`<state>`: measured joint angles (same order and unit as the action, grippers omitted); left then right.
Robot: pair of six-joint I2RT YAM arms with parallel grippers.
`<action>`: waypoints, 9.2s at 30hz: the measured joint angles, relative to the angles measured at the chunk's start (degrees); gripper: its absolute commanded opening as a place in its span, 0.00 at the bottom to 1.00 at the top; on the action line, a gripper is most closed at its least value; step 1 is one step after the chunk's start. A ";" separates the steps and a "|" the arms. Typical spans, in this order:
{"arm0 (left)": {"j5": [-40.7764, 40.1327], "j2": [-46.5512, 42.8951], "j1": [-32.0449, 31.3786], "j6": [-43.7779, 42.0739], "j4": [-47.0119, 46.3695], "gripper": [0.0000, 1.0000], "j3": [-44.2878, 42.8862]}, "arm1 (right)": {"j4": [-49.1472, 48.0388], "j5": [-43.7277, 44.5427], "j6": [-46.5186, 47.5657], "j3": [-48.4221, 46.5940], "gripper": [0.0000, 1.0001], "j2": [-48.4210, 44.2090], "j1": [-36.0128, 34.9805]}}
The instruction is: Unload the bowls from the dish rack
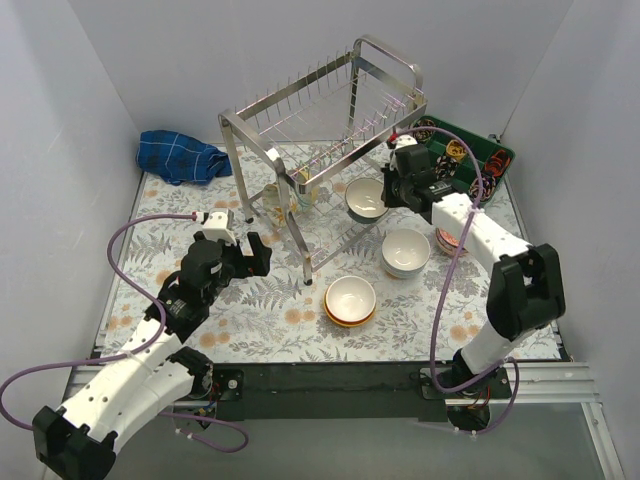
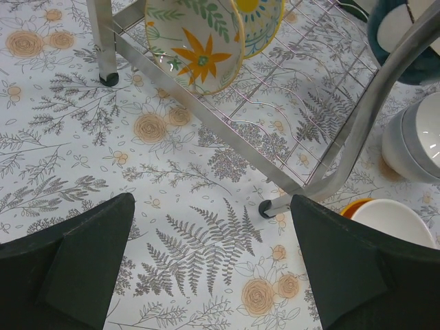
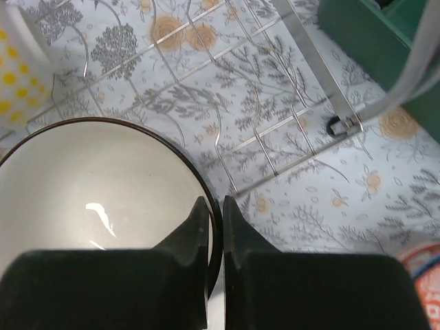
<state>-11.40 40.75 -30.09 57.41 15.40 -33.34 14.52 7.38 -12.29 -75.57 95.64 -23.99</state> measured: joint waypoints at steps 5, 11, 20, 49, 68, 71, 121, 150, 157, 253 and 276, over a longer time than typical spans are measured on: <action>0.28 -0.39 0.00 0.00 0.02 0.98 0.00 | 4.74 -0.04 0.90 6.23 0.01 -10.01 0.87; 0.68 -1.49 0.00 0.02 0.00 0.98 0.00 | 10.38 1.22 0.76 13.40 0.01 -27.56 3.87; 1.64 -1.73 0.00 0.02 0.02 0.98 0.00 | 20.61 4.70 0.42 20.55 0.01 -43.10 11.19; 1.81 -5.62 0.00 0.28 0.00 0.98 0.20 | 8.85 7.28 -9.64 47.50 0.02 -43.69 40.26; 1.81 -5.86 0.00 0.28 0.00 0.98 0.31 | 1.14 7.91 -16.11 51.52 0.91 -47.10 41.99; 1.81 -5.42 0.00 0.28 -0.02 0.98 0.31 | 3.72 7.93 -16.06 48.98 0.97 -47.93 41.64; 0.92 5.75 0.37 -1.53 -1.95 0.98 1.07 | -52.43 -41.46 -8.07 3.19 0.99 22.58 -0.20; 1.46 7.80 0.37 -1.79 -2.58 0.98 1.07 | -55.49 -48.85 -11.02 -10.25 0.34 35.41 -2.21; 1.77 7.58 0.37 -1.79 -2.58 0.98 1.07 | -55.52 -47.30 -9.11 -8.76 0.01 34.25 -2.69; -0.07 14.34 -27.71 37.13 -12.55 0.00 4.15 | -65.96 -52.52 -47.87 61.13 0.55 -30.16 -7.06; -6.51 6.93 -5.20 24.94 16.85 0.00 0.90 | -24.48 -33.86 -14.12 46.86 0.91 -39.04 -6.78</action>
<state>-17.91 47.68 -35.29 82.35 32.25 -32.45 -9.96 -26.48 -26.41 -28.71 56.60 -30.76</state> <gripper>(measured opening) 0.068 0.906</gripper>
